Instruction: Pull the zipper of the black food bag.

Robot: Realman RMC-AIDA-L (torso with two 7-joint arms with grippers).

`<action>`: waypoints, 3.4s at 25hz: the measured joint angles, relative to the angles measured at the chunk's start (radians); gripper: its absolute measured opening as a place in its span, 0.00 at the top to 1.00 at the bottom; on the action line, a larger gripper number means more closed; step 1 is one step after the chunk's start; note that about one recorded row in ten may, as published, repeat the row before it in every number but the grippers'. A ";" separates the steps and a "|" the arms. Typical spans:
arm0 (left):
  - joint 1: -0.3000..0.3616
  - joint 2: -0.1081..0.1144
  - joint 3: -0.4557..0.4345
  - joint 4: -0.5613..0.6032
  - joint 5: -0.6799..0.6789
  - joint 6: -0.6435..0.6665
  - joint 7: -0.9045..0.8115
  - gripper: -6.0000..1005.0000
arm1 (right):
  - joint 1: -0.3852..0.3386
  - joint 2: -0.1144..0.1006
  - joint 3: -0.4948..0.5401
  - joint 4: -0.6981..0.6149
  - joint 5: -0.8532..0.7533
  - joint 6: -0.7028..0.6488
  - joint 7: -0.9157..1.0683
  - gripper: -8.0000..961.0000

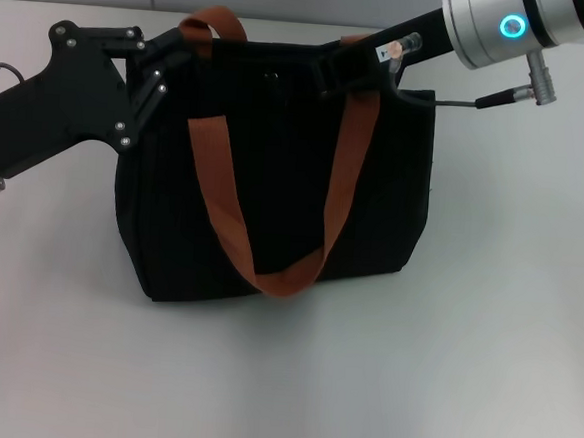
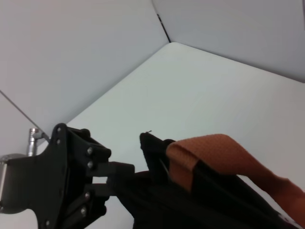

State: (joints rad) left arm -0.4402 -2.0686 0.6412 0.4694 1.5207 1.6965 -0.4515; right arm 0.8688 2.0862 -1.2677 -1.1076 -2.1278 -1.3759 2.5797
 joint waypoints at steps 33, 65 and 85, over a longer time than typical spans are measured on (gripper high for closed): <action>-0.003 0.003 -0.011 -0.002 -0.002 -0.020 0.002 0.93 | -0.225 0.002 -0.006 -0.348 -0.111 -0.032 0.160 0.99; -0.010 0.000 -0.011 -0.029 -0.020 -0.028 -0.044 0.91 | -0.356 -0.013 0.458 0.211 0.572 -0.308 -0.799 0.35; 0.033 0.115 0.006 0.173 0.124 0.159 -0.757 0.34 | -0.359 -0.010 0.446 0.460 0.446 -0.383 -1.310 0.13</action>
State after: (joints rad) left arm -0.4076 -1.9541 0.6477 0.6424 1.6443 1.8555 -1.2089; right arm 0.5102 2.0759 -0.8216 -0.6476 -1.6818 -1.7586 1.2697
